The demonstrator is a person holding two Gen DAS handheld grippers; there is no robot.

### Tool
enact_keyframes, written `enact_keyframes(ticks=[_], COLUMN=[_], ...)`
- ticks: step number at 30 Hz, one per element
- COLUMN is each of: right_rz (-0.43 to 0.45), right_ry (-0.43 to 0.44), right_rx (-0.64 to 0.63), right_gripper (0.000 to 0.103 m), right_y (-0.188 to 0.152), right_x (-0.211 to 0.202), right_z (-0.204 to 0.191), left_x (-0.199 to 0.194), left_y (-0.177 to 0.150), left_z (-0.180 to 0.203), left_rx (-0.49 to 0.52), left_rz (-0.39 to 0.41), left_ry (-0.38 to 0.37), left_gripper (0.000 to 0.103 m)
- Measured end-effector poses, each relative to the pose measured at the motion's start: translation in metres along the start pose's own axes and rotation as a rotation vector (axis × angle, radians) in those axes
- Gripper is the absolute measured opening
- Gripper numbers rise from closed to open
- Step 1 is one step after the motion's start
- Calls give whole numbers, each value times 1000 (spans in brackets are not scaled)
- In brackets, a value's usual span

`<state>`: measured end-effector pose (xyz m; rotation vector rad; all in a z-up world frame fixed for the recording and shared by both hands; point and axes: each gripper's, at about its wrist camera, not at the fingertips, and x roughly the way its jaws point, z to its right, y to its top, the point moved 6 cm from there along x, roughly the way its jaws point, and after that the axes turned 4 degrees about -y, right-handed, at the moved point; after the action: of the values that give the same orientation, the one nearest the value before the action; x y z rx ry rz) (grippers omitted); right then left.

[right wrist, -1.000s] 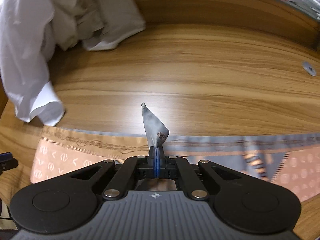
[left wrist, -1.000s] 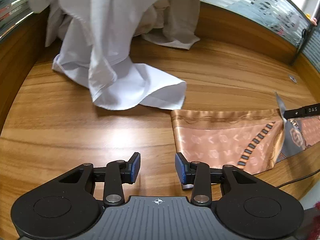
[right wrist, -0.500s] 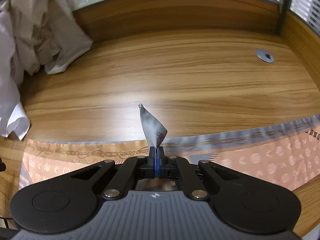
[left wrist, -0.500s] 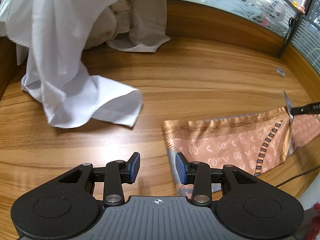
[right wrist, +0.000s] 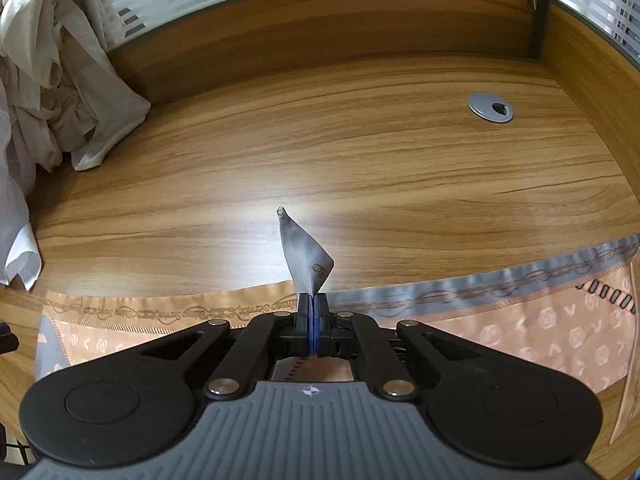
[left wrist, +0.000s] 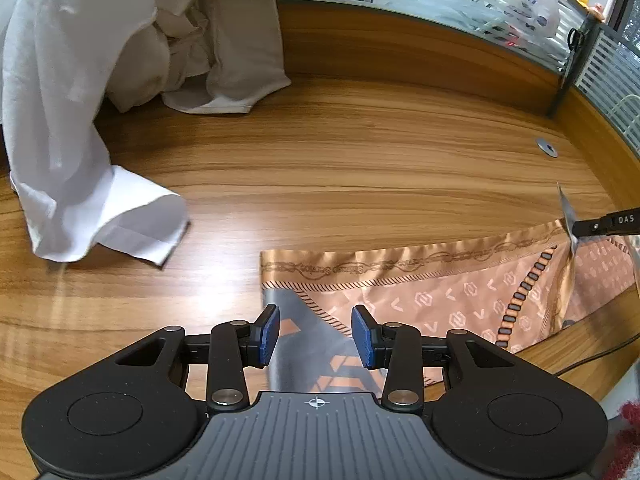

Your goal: Fold clothes

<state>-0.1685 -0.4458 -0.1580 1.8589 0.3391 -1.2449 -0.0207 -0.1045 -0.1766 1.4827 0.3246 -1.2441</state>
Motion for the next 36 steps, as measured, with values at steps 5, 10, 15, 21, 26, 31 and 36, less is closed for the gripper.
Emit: enact_keyframes(ticks=[5, 10, 15, 21, 26, 31, 36], right_rz=[-15, -20, -31, -32, -43, -83, -66], right_ry=[6, 1, -50, -64, -99, -90, -83], right_rx=[-7, -19, -46, -21, 19, 54, 63], right_gripper=[0, 2, 4, 10, 15, 14, 0], right_y=[-1, -7, -12, -10, -5, -4, -3], right_x=[4, 10, 13, 10, 20, 33, 33], right_z=[24, 38, 48, 56, 68, 75, 74], left_x=[6, 12, 18, 19, 18, 15, 12], left_y=[0, 2, 2, 1, -2, -6, -12], left_z=[19, 30, 38, 40, 34, 26, 13], left_rx=[6, 11, 16, 7, -11, -42, -87], left_rz=[-4, -11, -17, -24, -32, -28, -26], left_ry=[6, 15, 23, 43, 67, 98, 130], left_gripper=[43, 43, 43, 43, 43, 43, 44])
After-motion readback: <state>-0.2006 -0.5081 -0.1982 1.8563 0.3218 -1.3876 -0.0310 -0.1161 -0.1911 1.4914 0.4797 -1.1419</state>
